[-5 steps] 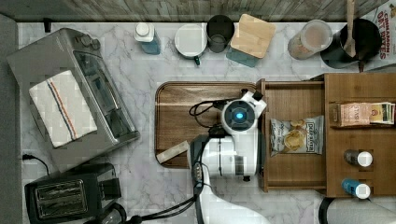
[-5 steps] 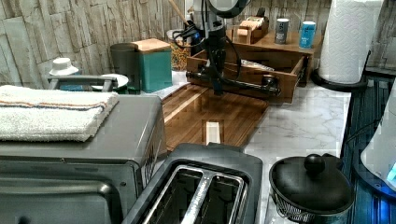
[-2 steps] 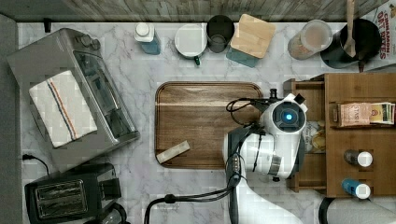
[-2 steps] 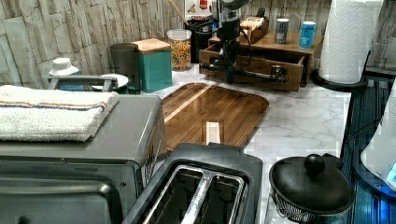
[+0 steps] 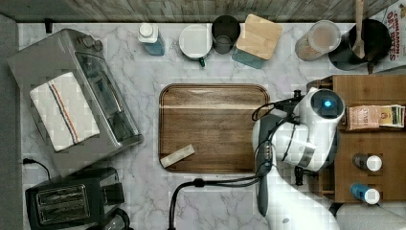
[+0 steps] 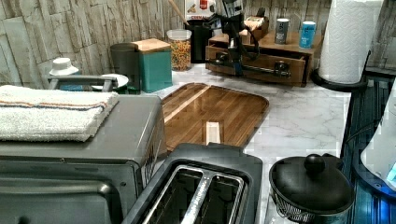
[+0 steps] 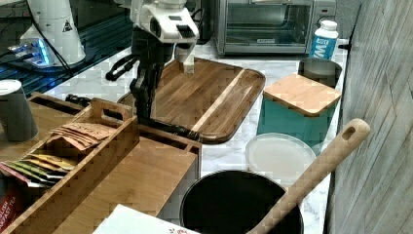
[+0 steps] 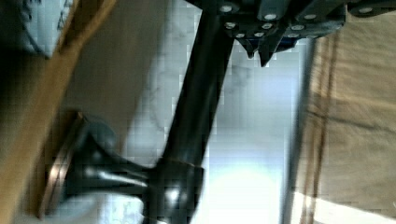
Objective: Close the drawer.
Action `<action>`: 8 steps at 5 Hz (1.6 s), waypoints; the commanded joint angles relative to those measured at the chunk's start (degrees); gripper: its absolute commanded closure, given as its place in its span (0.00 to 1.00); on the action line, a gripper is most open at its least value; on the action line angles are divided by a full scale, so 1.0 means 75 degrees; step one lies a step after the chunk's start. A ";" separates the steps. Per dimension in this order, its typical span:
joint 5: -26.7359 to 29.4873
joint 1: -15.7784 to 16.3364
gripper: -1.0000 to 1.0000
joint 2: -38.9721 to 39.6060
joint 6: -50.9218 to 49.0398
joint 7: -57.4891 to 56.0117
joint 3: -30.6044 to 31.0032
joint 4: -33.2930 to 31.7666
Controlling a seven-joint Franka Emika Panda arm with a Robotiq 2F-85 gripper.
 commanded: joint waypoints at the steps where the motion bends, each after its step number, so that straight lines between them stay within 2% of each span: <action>1: -0.0132 -0.1109 1.00 0.0724 0.0336 -0.0199 -0.1323 0.2767; 8: -0.0115 -0.1085 1.00 0.0727 0.0338 -0.0213 -0.1352 0.2767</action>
